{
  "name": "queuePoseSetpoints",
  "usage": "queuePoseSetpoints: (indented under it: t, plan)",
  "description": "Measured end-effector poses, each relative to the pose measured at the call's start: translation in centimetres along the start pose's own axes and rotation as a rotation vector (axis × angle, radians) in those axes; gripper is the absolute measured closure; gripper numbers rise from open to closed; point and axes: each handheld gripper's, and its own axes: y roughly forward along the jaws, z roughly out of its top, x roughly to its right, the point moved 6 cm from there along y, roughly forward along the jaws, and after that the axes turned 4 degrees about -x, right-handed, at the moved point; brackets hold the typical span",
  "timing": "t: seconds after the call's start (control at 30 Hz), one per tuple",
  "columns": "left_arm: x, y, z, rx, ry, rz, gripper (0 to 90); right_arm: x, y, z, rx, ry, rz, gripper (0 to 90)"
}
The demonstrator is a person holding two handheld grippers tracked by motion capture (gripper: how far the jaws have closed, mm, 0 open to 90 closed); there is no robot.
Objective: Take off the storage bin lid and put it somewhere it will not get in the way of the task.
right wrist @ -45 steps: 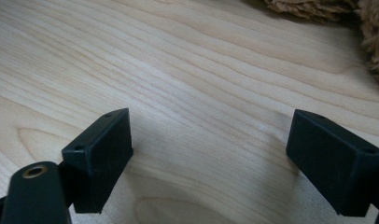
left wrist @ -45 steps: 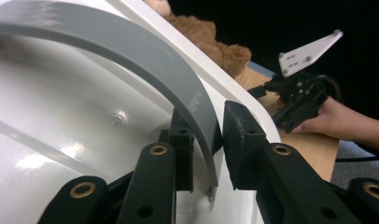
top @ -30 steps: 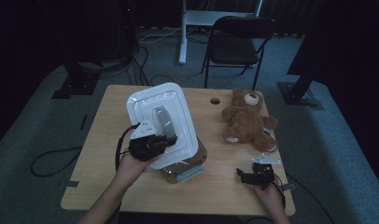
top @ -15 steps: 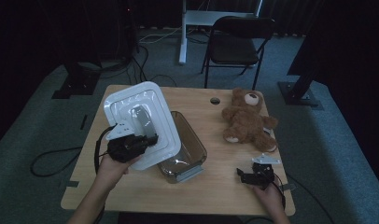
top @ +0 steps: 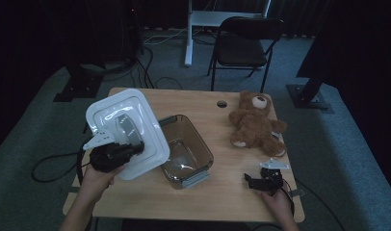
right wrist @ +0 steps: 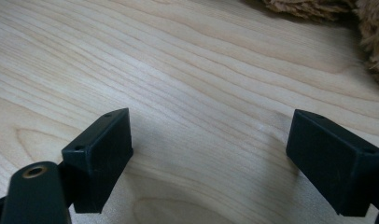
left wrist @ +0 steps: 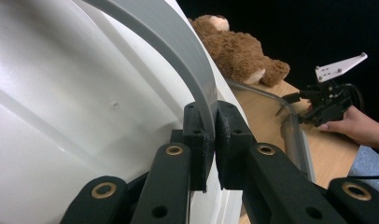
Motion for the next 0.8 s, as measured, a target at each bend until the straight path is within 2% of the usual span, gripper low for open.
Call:
queuePoseSetpoints:
  t: [0.17, 0.27, 0.37, 0.5, 0.57, 0.7, 0.8]
  plan:
    - [-0.8, -0.5, -0.9, 0.004, -0.027, 0.015, 84.2, 0.0, 0.0, 0.0, 0.000, 0.002, -0.001, 13.6]
    - [-1.6, -0.8, -2.0, 0.008, -0.061, 0.025, 84.1, 0.0, 0.0, 0.0, 0.000, 0.001, -0.001, 13.7]
    - [-2.3, -0.9, -2.8, 0.021, -0.108, 0.012, 84.1, 0.0, 0.0, 0.0, 0.000, 0.002, -0.002, 13.7]
    - [-3.2, -1.3, -3.7, 0.017, -0.125, 0.037, 84.1, 0.0, 0.0, 0.0, 0.000, 0.002, -0.001, 13.7]
    - [-3.3, -1.2, -4.0, 0.013, -0.133, 0.031, 84.1, 0.0, 0.0, 0.0, 0.000, 0.002, -0.001, 13.6]
    - [-4.3, 0.0, -5.7, -0.024, -0.180, 0.013, 84.1, 0.0, 0.0, 0.0, 0.000, 0.002, -0.001, 13.7]
    - [-4.8, 1.2, -6.8, -0.059, -0.185, 0.001, 84.0, 0.0, 0.0, 0.0, 0.001, 0.001, -0.001, 13.7]
